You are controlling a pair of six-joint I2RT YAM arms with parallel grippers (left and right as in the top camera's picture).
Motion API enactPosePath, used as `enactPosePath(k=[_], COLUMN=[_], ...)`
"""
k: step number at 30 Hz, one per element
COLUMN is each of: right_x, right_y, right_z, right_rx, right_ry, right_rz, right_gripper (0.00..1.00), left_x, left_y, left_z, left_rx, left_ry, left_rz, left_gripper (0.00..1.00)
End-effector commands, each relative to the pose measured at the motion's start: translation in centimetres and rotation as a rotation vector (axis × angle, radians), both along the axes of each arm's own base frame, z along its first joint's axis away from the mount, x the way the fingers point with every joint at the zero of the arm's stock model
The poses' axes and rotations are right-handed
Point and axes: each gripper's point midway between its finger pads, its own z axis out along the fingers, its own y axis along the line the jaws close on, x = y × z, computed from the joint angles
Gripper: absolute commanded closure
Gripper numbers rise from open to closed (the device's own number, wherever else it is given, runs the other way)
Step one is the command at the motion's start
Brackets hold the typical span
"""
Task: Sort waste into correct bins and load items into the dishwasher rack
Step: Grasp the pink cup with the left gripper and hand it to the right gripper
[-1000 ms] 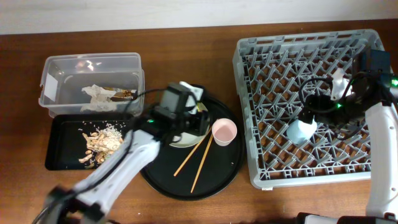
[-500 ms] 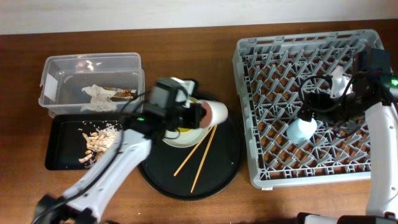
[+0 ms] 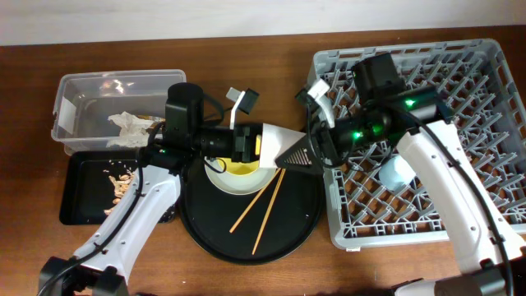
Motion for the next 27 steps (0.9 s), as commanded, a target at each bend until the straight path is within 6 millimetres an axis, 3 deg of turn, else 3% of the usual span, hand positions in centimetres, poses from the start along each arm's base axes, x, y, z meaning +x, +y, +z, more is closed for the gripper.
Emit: enactPosePath(k=[1,9,12,15,19,24,27], right_x=[-0.5,-0.2,0.7,1.2,1.3,1.3,1.4], right_y=[0.6,0.1,-1.0,-1.4,-1.3,-1.3,-1.4], right_z=[0.6,-0.2,-0.5,-0.4,-0.3,-0.3,-0.4], right_rx=[0.04,-0.012,-0.026,-0.023,-0.015,-0.016,-0.02], right_ry=[-0.001,-0.001,-0.007,-0.016,-0.051,-0.051,-0.053], right_rz=[0.033,0.009,-0.032,-0.047,-0.034,-0.034,-0.036], right_gripper=[0.2,0.24,0.29,0.22,0.23,0.39,0.4], left_x=[-0.5,-0.4,-0.4,-0.4,-0.4,-0.3,-0.2], left_y=[0.0,0.0,0.0,0.0,0.0,0.0,0.0], left_z=[0.4,0.3,0.3,0.3,0.3,0.3,0.2], left_rx=[-0.022,-0.021,-0.021,-0.021,-0.021,-0.017,-0.015], left_ry=[0.007,0.006,0.006,0.006,0.006,0.005,-0.002], left_rz=[-0.043,-0.039,-0.039,-0.039,-0.039,-0.032,-0.026], left_gripper=[1.0,1.0,1.0,1.0,1.0,1.0,0.88])
